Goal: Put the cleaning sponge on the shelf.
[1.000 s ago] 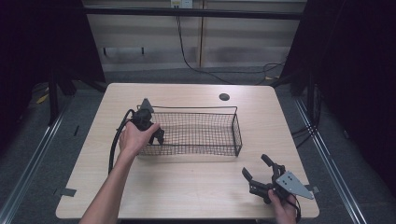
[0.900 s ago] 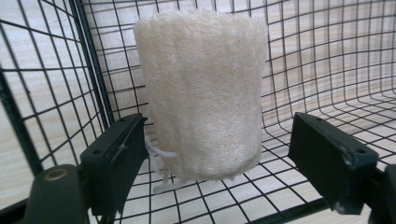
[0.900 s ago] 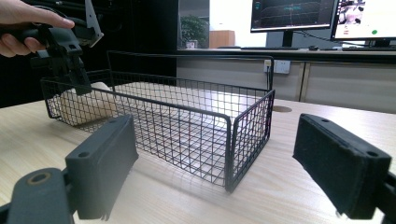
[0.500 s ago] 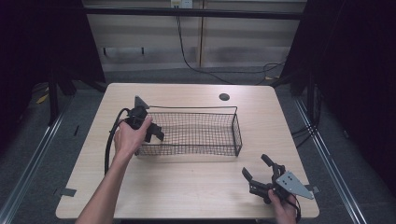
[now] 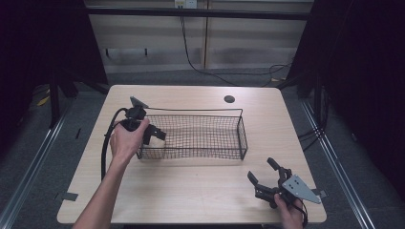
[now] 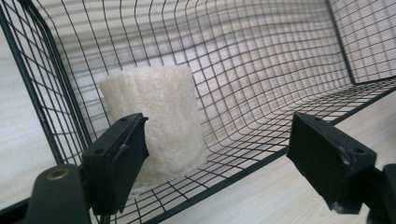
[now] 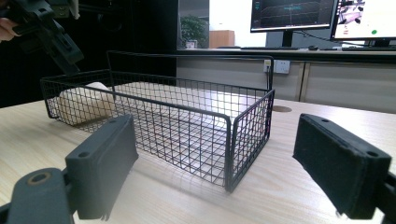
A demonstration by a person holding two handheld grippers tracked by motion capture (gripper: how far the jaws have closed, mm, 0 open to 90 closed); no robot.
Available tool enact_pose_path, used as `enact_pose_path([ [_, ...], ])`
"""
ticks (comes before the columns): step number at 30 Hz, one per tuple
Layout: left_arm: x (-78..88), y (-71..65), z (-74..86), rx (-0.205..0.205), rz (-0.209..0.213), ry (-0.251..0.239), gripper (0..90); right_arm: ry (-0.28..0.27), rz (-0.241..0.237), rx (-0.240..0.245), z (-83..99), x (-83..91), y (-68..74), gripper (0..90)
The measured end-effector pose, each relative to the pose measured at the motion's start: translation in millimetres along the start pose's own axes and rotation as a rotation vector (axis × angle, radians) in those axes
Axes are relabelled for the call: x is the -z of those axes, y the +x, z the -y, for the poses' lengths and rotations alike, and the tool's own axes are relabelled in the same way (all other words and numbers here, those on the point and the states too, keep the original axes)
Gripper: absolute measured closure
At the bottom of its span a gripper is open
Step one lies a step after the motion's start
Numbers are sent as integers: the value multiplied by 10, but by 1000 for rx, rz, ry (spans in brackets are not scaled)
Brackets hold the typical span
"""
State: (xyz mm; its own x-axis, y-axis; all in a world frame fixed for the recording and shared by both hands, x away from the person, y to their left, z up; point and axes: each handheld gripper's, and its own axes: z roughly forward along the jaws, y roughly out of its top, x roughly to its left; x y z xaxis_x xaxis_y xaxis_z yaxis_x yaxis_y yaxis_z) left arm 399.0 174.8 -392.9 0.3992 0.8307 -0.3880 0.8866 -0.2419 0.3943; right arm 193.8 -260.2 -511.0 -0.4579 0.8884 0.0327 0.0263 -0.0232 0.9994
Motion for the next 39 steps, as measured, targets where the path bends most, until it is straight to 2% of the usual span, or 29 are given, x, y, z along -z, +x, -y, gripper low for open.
enact_pose_path([
  [2,37,16,24,-27,6,-19,195,0,0,-1,0,-1,-1,128],
  [3,49,16,40,-28,7,-29,195,0,0,-1,0,-1,-1,128],
  [4,68,26,53,-50,8,-27,195,0,0,-1,0,-1,-1,128],
  [7,112,65,95,-60,12,-42,192,1,-2,-2,-1,-2,-2,128],
  [9,133,77,120,-44,20,-73,192,-1,-1,-1,-1,-1,-1,128],
  [11,181,101,145,-60,42,-96,191,-1,0,-1,-1,-1,-1,128],
  [13,223,101,162,-59,47,-114,186,0,1,-1,-1,-2,-2,127],
  [17,298,86,222,-95,83,-127,187,0,1,0,-1,-1,-1,128],
  [21,360,75,309,-124,83,-152,187,0,1,1,0,0,0,128],
  [24,407,67,365,-150,61,-153,187,-1,0,1,0,0,1,128],
  [30,511,30,478,-193,70,-198,188,-1,0,0,0,0,0,127],
  [39,604,85,691,-173,77,-237,187,-1,0,0,0,0,0,128],
])
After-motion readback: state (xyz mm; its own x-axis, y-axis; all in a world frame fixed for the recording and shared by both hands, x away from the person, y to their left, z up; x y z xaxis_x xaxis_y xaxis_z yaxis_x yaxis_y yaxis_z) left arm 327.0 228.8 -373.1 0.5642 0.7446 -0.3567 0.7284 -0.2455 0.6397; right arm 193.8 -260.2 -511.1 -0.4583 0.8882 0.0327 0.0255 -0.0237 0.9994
